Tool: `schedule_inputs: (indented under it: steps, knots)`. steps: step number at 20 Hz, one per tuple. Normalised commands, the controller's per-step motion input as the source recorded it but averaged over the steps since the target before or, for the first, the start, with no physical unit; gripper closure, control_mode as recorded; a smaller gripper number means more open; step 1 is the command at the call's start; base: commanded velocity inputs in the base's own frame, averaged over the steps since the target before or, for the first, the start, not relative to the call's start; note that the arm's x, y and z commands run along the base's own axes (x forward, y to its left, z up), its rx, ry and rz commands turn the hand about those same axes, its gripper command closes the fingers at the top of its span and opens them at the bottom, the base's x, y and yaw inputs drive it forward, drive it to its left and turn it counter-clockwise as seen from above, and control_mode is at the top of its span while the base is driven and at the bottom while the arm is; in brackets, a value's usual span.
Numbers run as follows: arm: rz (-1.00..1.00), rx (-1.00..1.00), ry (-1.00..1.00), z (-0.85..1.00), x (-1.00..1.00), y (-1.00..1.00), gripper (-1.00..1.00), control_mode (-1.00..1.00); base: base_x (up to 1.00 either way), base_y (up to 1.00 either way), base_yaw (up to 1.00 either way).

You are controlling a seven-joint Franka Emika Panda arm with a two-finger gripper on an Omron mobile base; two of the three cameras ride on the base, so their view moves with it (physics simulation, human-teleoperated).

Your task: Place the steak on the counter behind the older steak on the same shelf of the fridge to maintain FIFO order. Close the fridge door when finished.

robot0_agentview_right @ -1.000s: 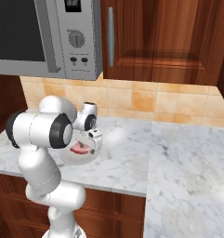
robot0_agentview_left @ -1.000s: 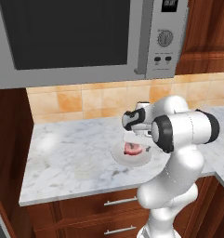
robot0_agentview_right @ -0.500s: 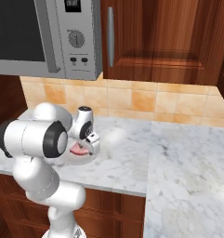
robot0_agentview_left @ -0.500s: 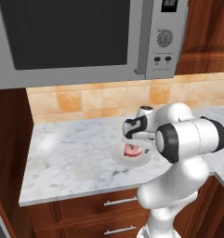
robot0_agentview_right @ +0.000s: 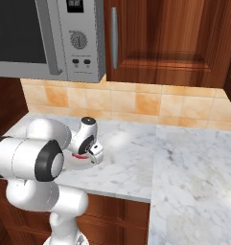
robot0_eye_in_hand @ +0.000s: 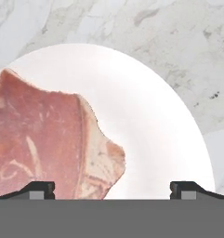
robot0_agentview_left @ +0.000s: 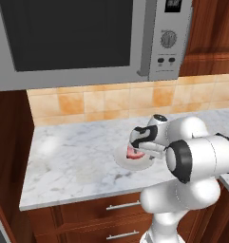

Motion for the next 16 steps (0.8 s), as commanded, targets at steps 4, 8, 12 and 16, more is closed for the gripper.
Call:
schedule_inputs:
  steps: [4,8,12,16]
  knots:
    - [0.00,0.08,-0.03,0.00,0.00,0.00,-1.00,-1.00,0.00,0.00,0.00]
    - [0.00,0.08,0.00,0.00,0.16,0.00,-1.00,-1.00,0.00,0.00,0.00]
    - [0.00,0.06,0.00,-0.02,0.44,0.00,-1.00,-1.00,0.00,0.00,0.00]
    - [0.00,0.03,0.00,-0.19,0.54,0.14,-1.00,-1.00,0.00,0.00,0.00]
